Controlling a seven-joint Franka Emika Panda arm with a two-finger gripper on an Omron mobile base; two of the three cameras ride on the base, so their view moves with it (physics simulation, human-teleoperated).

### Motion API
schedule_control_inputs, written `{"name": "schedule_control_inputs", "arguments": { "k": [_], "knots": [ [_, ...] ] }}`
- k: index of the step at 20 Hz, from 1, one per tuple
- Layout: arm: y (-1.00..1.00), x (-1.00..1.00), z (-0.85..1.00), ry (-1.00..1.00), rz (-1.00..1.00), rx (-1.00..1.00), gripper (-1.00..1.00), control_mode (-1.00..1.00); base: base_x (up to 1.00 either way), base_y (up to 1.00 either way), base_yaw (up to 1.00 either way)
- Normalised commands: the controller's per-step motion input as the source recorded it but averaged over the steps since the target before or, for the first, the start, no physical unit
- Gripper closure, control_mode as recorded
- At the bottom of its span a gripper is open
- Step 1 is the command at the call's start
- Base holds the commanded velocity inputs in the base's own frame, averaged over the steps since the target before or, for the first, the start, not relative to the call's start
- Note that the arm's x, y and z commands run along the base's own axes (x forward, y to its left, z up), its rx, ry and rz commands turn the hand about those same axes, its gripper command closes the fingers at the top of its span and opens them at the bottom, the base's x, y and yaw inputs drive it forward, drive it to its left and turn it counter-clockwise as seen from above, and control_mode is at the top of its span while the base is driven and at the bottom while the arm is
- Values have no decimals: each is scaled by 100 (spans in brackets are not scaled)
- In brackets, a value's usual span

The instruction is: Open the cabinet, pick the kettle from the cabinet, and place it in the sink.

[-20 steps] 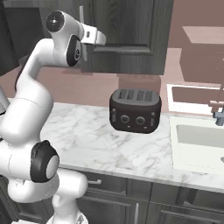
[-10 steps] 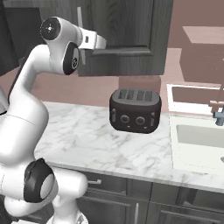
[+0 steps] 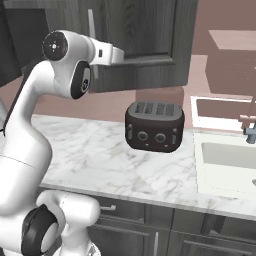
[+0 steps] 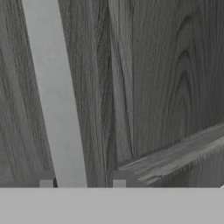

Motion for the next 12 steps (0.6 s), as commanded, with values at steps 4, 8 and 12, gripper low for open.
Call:
{"name": "schedule_control_inputs", "arguments": {
  "k": [4,8,12],
  "knots": [
    [-55,-48,7,-1,0,0,100,-100,0,0,0],
    [-56,-47,7,0,0,0,100,-100,0,0,0],
    [-55,-45,7,0,0,0,100,-100,0,0,0]
  ]
}}
